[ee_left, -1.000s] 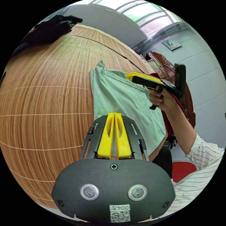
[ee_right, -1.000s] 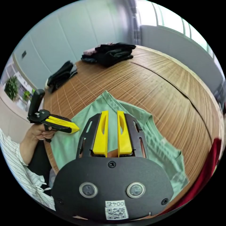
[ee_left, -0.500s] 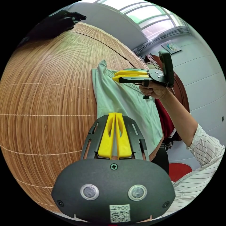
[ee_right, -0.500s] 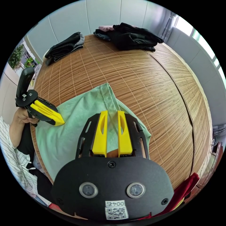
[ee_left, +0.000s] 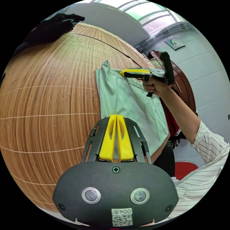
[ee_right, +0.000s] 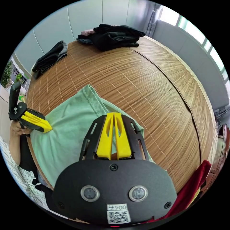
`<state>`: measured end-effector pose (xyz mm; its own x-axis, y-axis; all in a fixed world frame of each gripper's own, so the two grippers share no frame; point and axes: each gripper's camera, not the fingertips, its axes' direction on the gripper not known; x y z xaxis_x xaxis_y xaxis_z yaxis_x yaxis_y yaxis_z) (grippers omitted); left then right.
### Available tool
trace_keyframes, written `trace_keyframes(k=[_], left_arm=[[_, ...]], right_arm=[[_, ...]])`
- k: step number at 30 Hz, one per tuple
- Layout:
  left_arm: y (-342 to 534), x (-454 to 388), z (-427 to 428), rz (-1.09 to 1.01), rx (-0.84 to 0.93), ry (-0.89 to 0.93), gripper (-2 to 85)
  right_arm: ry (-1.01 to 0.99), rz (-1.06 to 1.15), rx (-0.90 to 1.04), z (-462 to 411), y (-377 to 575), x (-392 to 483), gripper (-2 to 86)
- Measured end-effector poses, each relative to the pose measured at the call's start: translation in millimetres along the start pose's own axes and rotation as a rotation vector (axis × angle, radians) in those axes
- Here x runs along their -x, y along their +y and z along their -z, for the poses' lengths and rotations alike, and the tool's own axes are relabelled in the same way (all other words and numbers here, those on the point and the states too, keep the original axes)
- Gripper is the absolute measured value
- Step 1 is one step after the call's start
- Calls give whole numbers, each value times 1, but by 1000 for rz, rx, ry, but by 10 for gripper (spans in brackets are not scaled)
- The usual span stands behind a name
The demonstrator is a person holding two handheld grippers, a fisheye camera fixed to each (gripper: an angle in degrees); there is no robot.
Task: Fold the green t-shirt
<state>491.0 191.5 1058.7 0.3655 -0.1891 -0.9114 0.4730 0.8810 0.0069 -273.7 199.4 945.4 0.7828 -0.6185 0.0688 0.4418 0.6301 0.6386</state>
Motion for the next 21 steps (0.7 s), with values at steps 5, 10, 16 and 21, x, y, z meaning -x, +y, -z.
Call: trace_keyframes(k=[5,10,16,21], left_arm=[[1,1,-1,6,-4,5,1],[3,-2,10,13,-76,-40,1],[5,18,14,95,-171,132,1],[0,9,1,89,-85,-44,1]], right_arm=[[-192,17,-199,32,6,10,59],[-98,128,-128,16,-13,35,78],[-149,107,-129,9,-22,27,84],[-196,99,-126,8,-24,18,5]])
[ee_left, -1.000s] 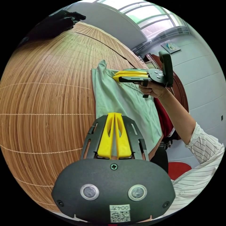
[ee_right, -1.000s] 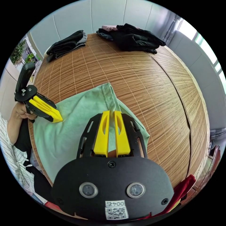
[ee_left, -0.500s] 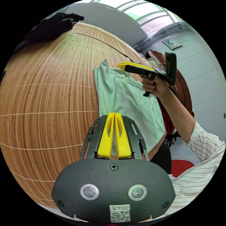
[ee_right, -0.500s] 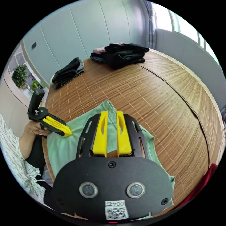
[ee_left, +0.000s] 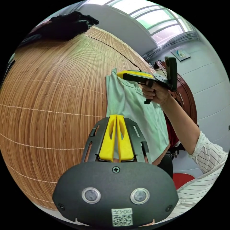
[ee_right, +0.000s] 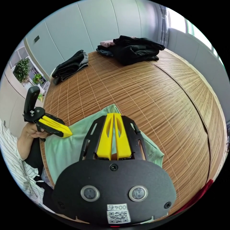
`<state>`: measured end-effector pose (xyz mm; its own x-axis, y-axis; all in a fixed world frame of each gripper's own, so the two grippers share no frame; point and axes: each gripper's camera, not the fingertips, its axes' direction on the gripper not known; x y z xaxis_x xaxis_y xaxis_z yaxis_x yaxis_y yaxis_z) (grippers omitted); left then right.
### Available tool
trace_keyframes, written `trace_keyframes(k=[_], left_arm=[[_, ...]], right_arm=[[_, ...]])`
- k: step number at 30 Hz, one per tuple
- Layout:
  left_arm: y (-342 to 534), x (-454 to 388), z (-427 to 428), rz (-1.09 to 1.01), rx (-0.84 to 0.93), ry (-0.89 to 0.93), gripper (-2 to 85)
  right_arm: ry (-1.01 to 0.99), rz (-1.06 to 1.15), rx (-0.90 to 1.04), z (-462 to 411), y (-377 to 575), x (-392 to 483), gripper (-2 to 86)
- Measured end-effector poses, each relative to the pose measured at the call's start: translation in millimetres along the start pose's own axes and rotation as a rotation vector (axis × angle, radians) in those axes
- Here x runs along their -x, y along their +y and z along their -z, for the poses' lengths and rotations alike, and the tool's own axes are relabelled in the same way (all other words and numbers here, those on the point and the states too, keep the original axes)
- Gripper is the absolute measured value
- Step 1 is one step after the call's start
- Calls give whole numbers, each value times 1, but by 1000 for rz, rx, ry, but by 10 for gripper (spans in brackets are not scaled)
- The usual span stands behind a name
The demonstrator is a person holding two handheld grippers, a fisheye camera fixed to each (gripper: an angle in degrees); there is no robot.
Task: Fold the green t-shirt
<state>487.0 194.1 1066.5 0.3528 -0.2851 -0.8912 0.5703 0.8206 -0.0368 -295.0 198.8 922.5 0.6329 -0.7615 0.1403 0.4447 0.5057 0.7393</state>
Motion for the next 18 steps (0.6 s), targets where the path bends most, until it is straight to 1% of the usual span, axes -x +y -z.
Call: trace_keyframes(k=[2,4,6,8,14,16,18], left_arm=[[0,-3,-1,-4,0,-15,1],[-1,-3,-3,0,-3,-12,1],[-1,0,-4,13,-7,12,1],[-2,-1,-5,15,-7,16,1],[-4,1,-10,31,-8,46,1],[-5,-1,-12,32,-8,47,1],[-7,-3,-14,30,-7,46,1]], right_arm=[[87,-54,26,-4,-2,-9,4],[104,-102,32,-4,0,-17,12],[11,-107,-43,13,6,-21,32],[-152,-115,-123,34,16,-31,61],[-161,-53,-42,40,22,-39,87],[-157,-36,-17,40,22,-40,77],[-138,-19,-3,42,24,-40,26]])
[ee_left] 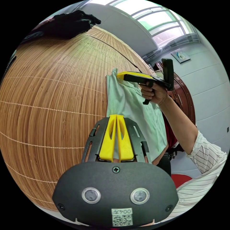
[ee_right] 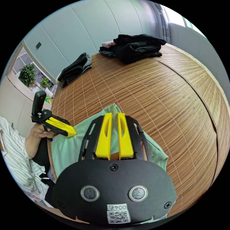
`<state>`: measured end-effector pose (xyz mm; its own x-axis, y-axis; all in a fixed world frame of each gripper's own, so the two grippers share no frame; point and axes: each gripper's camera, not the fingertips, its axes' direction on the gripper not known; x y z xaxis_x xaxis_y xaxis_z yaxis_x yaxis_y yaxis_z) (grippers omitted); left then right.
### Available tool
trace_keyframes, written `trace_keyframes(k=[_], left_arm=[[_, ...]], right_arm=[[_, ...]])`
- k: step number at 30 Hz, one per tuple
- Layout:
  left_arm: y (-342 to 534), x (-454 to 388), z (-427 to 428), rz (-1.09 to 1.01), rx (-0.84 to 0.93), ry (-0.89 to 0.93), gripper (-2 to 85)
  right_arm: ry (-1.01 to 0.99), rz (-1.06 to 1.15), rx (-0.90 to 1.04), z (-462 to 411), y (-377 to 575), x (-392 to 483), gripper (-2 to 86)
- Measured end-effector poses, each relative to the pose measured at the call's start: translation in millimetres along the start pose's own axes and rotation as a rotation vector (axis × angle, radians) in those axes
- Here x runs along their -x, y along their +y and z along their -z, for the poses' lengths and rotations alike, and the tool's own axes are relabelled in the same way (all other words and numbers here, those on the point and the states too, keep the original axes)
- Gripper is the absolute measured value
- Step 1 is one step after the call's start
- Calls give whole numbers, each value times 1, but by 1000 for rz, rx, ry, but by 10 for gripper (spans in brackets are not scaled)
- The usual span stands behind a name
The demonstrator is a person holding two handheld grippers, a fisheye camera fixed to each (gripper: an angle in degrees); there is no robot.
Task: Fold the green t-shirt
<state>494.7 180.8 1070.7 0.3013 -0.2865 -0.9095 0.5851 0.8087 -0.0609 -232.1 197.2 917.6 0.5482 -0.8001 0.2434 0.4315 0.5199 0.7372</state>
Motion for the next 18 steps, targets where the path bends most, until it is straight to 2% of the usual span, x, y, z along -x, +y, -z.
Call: trace_keyframes(k=[3,7,10,13,14,18], left_arm=[[-2,-4,-4,-6,2,-10,1],[-4,-10,-8,-8,0,-20,1],[-6,-12,-11,-2,1,-6,1],[-9,-16,-16,-2,1,-4,1],[-10,-18,-18,-2,2,-3,1],[-13,-28,-25,-1,-2,-15,1]], right_arm=[[61,12,-7,11,3,0,9],[192,-110,-16,23,11,-15,34],[201,-238,-148,63,33,-27,26],[102,-397,-288,112,81,-44,1],[35,-409,-280,122,99,-48,-3],[-19,-410,-184,135,146,-53,-5]])
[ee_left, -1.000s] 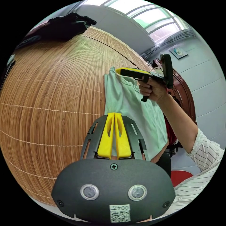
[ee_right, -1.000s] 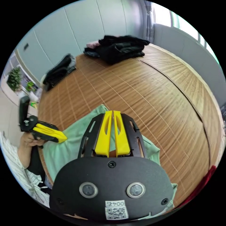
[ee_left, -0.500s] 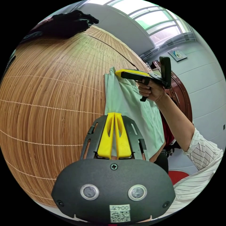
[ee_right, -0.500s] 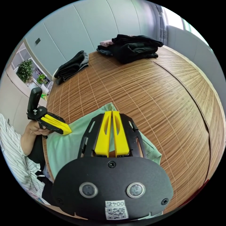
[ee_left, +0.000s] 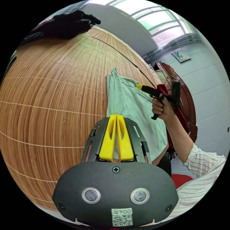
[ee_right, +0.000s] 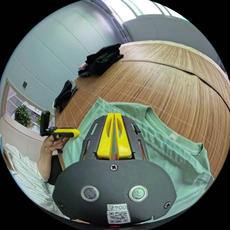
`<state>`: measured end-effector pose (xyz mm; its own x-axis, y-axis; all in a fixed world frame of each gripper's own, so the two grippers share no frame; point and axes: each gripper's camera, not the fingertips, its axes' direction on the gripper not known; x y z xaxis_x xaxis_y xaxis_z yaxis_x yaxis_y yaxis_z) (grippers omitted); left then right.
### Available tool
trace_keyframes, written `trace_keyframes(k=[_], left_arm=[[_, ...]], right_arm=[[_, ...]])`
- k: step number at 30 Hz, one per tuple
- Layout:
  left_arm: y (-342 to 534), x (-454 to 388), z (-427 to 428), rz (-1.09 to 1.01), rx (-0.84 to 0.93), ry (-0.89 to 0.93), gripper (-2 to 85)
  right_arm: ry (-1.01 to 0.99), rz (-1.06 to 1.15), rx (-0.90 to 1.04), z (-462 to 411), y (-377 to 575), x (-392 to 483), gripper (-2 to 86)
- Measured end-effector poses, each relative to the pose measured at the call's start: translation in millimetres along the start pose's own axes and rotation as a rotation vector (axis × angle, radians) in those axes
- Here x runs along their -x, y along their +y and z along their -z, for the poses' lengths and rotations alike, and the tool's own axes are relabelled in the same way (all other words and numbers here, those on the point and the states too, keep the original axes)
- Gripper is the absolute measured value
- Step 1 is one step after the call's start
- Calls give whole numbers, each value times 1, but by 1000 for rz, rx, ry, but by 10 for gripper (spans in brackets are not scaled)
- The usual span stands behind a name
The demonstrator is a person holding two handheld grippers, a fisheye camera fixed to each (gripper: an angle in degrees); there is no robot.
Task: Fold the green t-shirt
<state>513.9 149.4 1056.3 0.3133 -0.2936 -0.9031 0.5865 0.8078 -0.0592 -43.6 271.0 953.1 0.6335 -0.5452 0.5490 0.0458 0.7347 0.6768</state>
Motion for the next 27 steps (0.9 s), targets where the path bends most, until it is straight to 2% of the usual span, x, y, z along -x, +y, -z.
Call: trace_keyframes(k=[2,7,9,12,14,17,18,21,25,27], left_arm=[[-2,-6,-3,-3,-1,-11,2],[-6,-16,-11,3,0,-6,1],[-7,-21,-7,18,-26,5,1],[-7,-37,9,-16,-166,93,1],[-10,-50,7,-55,-197,126,1],[-22,-66,-30,-54,-43,-79,1],[-24,-73,-43,-65,2,-127,1],[-25,-101,-43,-119,-60,-151,1],[-37,-145,-58,-174,-76,-64,1],[-56,-192,-94,-250,0,-48,2]], right_arm=[[72,-51,79,0,13,-18,-4],[46,-150,-196,101,52,-34,-5],[20,-262,-275,142,88,-47,-6],[17,-546,-383,199,172,-78,-7],[41,-738,-467,228,238,-101,-7],[57,-904,-441,241,290,-138,-7],[57,-933,-433,243,298,-144,-7],[-20,-935,-517,263,329,-154,-7],[-71,-888,-591,305,343,-165,-7],[-21,-892,-611,330,345,-172,-7]])
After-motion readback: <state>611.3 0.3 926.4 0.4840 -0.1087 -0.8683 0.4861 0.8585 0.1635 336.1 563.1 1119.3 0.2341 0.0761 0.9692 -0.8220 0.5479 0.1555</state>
